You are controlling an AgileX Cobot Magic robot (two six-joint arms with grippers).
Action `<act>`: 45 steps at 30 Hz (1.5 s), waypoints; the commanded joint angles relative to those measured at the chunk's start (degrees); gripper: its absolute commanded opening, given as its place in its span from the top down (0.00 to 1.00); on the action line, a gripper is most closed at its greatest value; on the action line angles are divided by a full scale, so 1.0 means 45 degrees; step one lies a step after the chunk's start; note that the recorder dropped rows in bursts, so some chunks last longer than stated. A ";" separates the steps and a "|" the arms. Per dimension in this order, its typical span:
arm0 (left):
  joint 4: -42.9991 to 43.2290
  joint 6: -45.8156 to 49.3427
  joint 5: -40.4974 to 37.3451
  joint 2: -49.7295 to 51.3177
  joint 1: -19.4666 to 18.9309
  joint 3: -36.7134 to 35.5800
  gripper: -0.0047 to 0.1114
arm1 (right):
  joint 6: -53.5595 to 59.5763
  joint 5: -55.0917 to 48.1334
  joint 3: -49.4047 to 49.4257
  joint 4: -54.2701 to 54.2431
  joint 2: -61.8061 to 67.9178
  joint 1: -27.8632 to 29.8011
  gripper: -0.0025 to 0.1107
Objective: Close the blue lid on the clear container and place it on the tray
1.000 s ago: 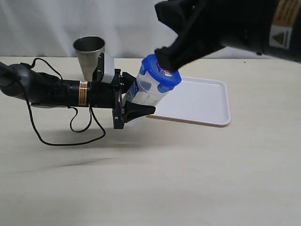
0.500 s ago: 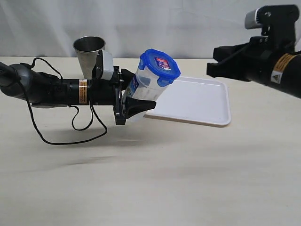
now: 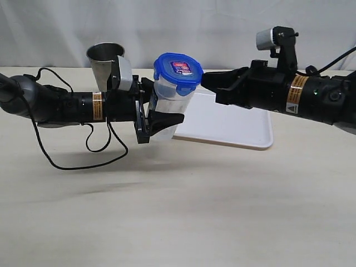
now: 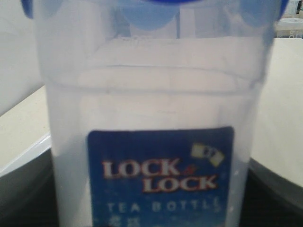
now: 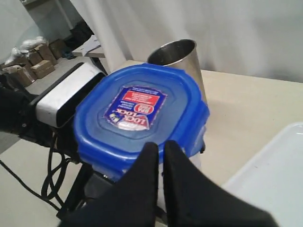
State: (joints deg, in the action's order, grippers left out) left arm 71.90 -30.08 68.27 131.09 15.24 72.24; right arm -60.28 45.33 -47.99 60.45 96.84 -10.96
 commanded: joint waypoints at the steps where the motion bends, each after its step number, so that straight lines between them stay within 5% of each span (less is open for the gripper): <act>1: -0.0271 0.0005 0.0376 -0.0189 0.0020 0.0116 0.96 | -0.0124 0.1413 -0.0089 0.0645 -0.0030 0.0043 0.94; 11: -0.0271 0.0005 0.0376 -0.0189 0.0020 0.0116 0.96 | -0.0035 0.1658 -0.0089 0.0753 -0.0055 0.0043 0.94; 20: -0.0244 0.0005 0.0376 -0.0189 0.0020 0.0116 0.96 | 0.0219 -0.2811 -0.0138 -0.0171 -0.0727 0.0682 0.94; 29: -0.0081 0.0005 0.0376 -0.0189 0.0043 0.0116 0.96 | 0.0283 0.0573 -0.0219 -0.0186 0.0773 0.0316 0.94; 45: -0.0229 0.0005 0.0376 -0.0189 0.0361 0.0116 0.96 | -0.0031 0.2786 -0.0219 0.0528 0.0665 0.0316 0.94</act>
State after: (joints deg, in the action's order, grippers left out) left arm 71.98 -30.08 68.15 131.09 16.23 72.24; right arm -59.60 55.16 -48.67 61.74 100.34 -9.48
